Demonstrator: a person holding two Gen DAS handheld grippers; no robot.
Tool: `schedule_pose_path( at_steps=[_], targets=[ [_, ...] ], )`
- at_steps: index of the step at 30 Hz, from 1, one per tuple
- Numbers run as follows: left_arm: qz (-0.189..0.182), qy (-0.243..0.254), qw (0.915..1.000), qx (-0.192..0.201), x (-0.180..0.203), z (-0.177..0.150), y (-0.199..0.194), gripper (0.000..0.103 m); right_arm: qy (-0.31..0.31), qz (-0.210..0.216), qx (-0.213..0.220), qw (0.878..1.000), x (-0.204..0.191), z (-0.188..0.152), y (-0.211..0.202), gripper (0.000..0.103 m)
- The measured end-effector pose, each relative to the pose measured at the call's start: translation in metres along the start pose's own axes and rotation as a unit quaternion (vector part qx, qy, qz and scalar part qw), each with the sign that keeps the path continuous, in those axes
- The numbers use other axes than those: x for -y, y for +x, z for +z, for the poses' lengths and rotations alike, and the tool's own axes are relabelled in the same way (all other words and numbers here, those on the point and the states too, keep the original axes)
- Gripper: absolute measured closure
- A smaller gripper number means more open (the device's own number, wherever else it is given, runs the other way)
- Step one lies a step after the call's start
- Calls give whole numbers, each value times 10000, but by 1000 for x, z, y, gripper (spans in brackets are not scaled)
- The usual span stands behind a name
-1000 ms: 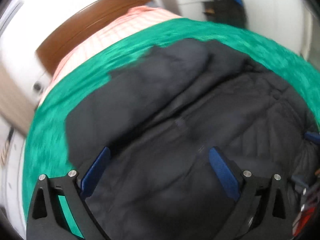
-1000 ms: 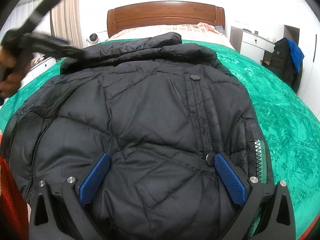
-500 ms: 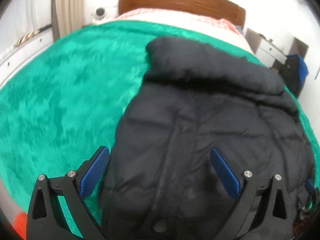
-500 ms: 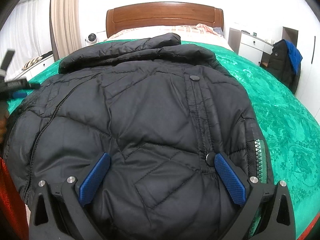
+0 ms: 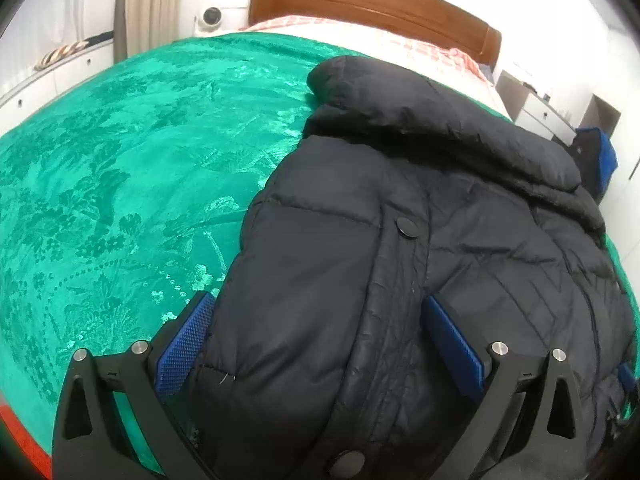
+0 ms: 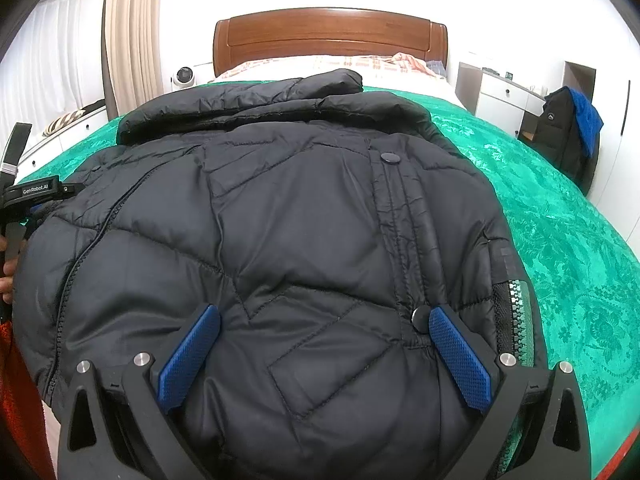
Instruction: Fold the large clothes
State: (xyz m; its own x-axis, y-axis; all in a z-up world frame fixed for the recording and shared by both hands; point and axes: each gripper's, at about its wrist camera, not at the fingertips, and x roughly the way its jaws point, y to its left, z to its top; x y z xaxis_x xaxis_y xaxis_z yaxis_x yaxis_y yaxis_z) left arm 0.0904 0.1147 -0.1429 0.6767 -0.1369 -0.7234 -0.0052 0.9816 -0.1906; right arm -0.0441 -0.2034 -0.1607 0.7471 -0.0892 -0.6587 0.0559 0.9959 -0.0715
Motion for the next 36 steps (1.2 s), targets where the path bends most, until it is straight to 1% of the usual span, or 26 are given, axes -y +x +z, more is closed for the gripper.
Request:
schedule_pose_path(
  at_steps=[2, 6, 23, 36],
  targets=[
    [1, -2, 10000, -3, -2, 2, 5, 0, -3, -4, 4, 10000, 0, 0, 0, 0],
    [15, 6, 10000, 4, 0, -2, 0, 0, -16, -26, 12, 10000, -1, 0, 0, 0],
    [113, 57, 9999, 79, 4, -2, 3, 0, -33, -51, 36, 10000, -1, -1, 0, 0],
    [113, 58, 9999, 84, 4, -2, 3, 0, -36, -53, 38, 10000, -1, -1, 0, 0]
  ],
)
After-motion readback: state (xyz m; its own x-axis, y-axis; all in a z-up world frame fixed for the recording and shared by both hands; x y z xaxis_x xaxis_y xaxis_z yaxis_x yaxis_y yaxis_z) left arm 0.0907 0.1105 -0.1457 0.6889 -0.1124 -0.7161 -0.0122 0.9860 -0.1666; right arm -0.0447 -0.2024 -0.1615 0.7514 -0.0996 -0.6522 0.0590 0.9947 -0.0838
